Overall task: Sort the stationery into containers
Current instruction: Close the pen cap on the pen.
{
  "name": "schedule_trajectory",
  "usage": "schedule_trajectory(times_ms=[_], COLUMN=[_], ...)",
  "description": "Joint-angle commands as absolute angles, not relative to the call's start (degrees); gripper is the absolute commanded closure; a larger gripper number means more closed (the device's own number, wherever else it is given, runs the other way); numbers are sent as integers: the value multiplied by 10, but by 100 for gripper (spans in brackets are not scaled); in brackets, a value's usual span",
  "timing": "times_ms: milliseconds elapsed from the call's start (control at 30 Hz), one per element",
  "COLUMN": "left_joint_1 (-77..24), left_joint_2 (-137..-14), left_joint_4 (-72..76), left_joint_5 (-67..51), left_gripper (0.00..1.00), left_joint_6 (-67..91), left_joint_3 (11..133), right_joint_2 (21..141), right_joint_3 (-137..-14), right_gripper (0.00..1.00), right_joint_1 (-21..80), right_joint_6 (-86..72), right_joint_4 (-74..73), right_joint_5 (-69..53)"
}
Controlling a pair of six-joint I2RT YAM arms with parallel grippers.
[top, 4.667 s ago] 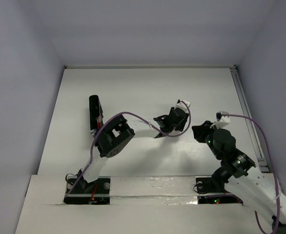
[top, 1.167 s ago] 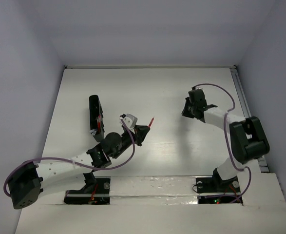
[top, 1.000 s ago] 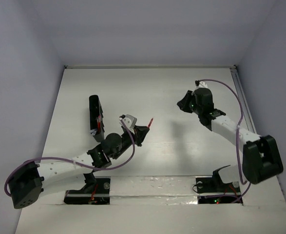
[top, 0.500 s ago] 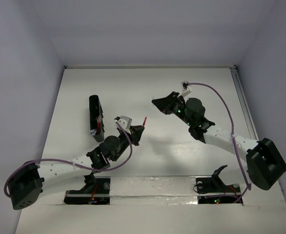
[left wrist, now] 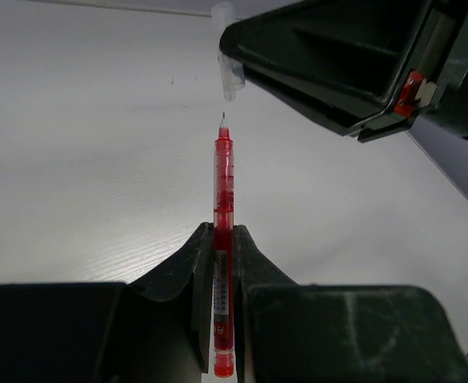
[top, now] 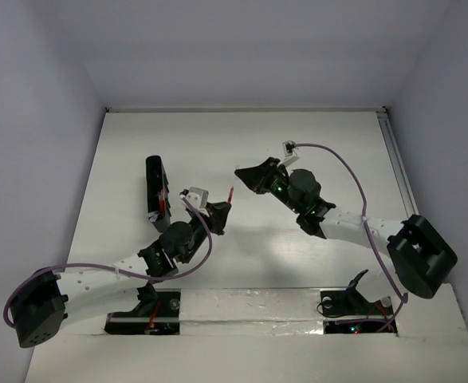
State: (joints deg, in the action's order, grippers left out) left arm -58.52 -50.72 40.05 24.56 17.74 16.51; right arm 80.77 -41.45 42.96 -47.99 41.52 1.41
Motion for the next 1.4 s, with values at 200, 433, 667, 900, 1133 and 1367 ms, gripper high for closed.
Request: schedule_trajectory(times_ms=[200,433,667,900,1133,1367], left_joint_1=[-582,-582,-582,-582,-582,-582], left_joint_2=[-480,-489,-483,-488,-490,-487], left_joint_4=[422,421,418,419,419,417], left_joint_5=[252,251,252,246,249,252], left_gripper=[100,100,100,100,100,100], left_joint_6=[185,185,187,188,188,186], left_joint_3=[158,163,162,163,163,163], right_joint_2=[817,819,824,822,812,803], right_joint_3=[-431,-445,-460,-465,-462,-459], right_gripper=[100,100,100,100,100,100], right_joint_1=[447,447,447,447,447,447], right_joint_6=[-519,-553,-561,-551,-541,-537], right_joint_4=[414,385,376,376,376,374], right_joint_5=[43,16,-7,-8,-4,-4])
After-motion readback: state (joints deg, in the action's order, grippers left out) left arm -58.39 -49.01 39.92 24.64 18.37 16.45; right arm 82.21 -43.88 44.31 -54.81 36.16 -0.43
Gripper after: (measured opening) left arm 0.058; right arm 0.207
